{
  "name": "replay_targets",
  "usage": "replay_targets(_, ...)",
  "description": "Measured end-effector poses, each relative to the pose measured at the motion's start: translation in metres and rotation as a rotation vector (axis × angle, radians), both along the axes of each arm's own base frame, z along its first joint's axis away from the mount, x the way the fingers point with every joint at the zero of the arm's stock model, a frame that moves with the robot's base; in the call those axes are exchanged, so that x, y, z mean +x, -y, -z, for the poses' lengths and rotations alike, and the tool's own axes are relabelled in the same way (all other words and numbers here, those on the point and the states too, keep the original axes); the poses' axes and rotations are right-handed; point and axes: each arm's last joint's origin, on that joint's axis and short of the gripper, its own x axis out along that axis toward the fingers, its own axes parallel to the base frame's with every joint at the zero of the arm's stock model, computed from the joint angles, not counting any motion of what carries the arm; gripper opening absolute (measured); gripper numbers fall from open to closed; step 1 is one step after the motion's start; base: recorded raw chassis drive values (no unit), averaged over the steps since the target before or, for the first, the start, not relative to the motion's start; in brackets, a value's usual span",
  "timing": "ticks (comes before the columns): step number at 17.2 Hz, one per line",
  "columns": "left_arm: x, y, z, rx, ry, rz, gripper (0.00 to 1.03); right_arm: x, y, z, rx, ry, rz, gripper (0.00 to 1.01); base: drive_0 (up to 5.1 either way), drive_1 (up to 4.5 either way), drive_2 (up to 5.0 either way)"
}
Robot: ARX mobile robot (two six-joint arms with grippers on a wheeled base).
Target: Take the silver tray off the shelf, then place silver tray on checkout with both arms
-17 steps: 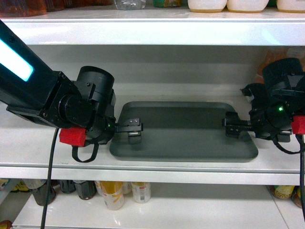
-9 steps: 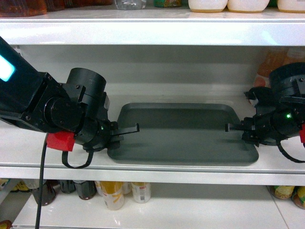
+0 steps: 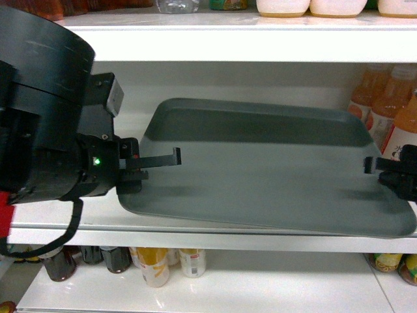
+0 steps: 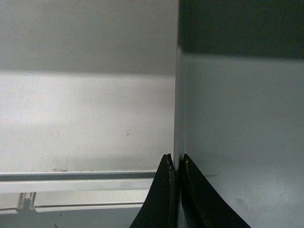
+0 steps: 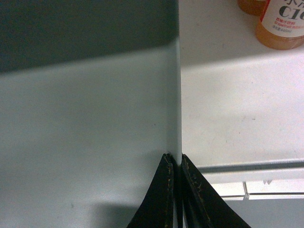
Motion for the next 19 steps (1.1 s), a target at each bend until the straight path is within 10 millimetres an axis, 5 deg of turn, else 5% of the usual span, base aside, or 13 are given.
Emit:
replay_targets(4, -0.056, -0.013, -0.009, 0.029, 0.051, 0.005, 0.03, -0.068, 0.003, -0.019, 0.050, 0.051, -0.026, 0.02, 0.0, 0.00, 0.0)
replay_targets(5, -0.064, -0.015, -0.011, 0.032, 0.072, 0.005, 0.03, -0.072, 0.003, -0.021, 0.059, 0.061, -0.032, 0.02, 0.0, 0.00, 0.0)
replay_targets(10, -0.064, -0.015, -0.011, 0.052, 0.077, 0.004, 0.03, -0.072, 0.001, -0.021, 0.066, 0.061, -0.036, 0.02, 0.0, 0.00, 0.0)
replay_targets(19, -0.064, -0.015, -0.010, 0.056, 0.072, 0.003, 0.03, -0.072, 0.001, -0.019, 0.066, 0.050, -0.036, 0.02, 0.1, -4.20, 4.4)
